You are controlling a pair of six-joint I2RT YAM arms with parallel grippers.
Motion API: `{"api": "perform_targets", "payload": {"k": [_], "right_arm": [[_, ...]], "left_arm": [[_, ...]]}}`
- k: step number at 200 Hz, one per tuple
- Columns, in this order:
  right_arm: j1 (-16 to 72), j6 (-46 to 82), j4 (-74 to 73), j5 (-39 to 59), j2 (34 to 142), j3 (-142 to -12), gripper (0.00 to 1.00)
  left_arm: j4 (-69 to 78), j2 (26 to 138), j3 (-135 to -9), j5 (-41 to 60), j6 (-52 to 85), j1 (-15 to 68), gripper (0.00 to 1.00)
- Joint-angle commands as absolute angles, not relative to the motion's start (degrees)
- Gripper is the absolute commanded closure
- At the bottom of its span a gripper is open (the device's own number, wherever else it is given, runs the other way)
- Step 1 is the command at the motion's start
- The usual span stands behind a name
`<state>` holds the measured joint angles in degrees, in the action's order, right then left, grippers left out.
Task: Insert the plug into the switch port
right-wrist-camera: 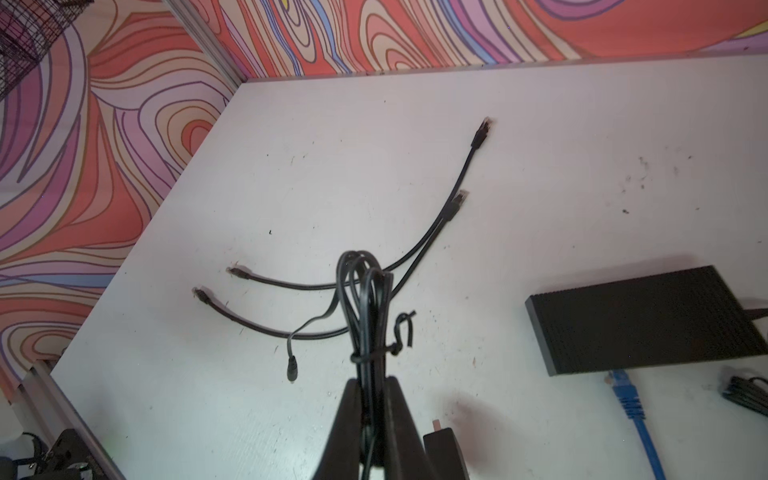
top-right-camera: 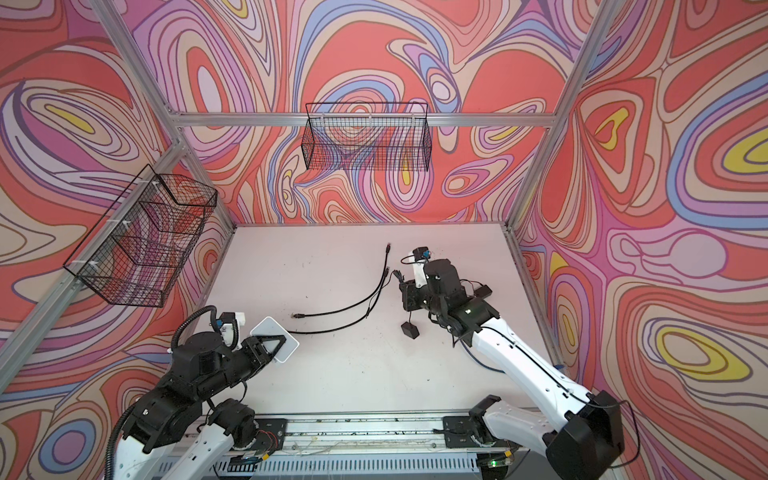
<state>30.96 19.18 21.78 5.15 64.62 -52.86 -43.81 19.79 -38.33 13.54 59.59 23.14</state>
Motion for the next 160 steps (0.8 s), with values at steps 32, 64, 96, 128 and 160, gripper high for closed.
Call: {"api": "perform_targets", "payload": {"k": [32,64,96,128,160], "right_arm": [[32.44,26.34,14.7,3.42,66.9,-48.61,1.0],[32.43,31.5,10.48,2.25,70.86,-46.19,1.0],[32.39,35.53,7.06,0.71,75.39,-44.45,1.0],[32.39,37.4,4.92,0.62,78.65,-44.38,1.0],[32.34,39.86,3.04,0.29,80.72,-44.37,1.0]], "left_arm": [[-39.46,20.88,-37.53,14.02,59.5,22.73,0.82],[-39.03,21.11,-37.1,13.89,59.63,22.71,0.82],[-38.39,21.3,-36.3,13.96,60.03,22.71,0.82],[-37.91,21.36,-35.65,13.81,60.27,22.68,0.82],[-36.88,21.27,-34.55,13.94,60.73,22.69,0.82]]}}
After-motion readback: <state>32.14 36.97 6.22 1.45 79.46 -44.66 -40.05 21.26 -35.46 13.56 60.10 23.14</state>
